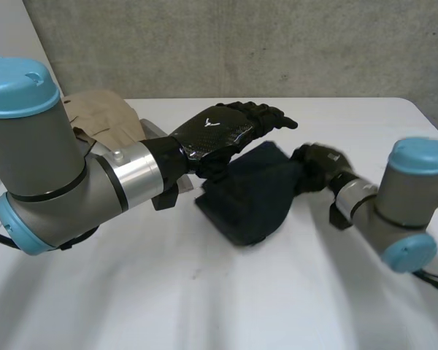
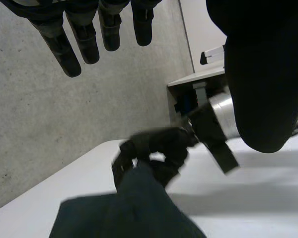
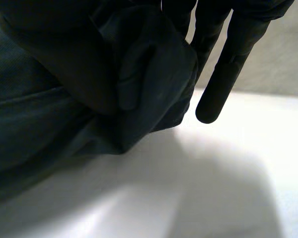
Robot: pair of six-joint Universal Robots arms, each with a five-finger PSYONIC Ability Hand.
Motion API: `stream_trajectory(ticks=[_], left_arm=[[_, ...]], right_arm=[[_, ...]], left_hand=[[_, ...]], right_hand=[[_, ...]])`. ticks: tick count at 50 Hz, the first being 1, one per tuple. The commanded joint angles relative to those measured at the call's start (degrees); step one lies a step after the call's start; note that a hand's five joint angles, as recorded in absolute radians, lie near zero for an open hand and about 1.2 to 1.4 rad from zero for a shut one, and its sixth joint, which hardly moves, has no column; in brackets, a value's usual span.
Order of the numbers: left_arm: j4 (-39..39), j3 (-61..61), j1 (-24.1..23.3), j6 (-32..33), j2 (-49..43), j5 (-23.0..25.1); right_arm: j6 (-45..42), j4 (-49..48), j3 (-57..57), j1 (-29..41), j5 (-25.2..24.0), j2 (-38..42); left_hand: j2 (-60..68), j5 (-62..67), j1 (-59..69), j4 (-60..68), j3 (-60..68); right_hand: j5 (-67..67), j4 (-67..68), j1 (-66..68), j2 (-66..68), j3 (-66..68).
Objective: Fold the laundry.
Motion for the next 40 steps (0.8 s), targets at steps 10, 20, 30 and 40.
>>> stream_trajectory(ticks=[10,20,30,40], left_arm=[[0.6,0.5,-1.0,-0.4,1.5,-0.3],[0.6,0.5,-1.8,-0.3,1.8,-0.4],[0.6,0.4,-2.1,-0.3,1.7,-1.2],[1.0,0.7,-2.5,-0.4,1.6,-3.1]], right_arm=[[-1.2,9.4,-33.9,-19.8,4.9,18.0],[-5.4,22.2,-62.7,-27.6,6.3,34.5],[-7.1,22.3,-65.9,-30.1,7.1,35.9],[-14.2,22.4,-59.2,-29.2,9.3,32.8]], left_hand=[[0.1,-1.7,0.7,-0.6,-1.1],[0.1,-1.7,0.7,-0.6,-1.1],[0.2,-1.5,0.9,-0.5,-1.0],[0.2,-1.5,0.8,-0.5,-1.0]], right_hand=[[16.1,11.5,31.0,19.8,26.7],[16.1,11.5,31.0,19.8,26.7],[16.1,11.5,31.0,19.8,26.7],[-53.9,-58.5,-39.0,-50.2,-43.3]])
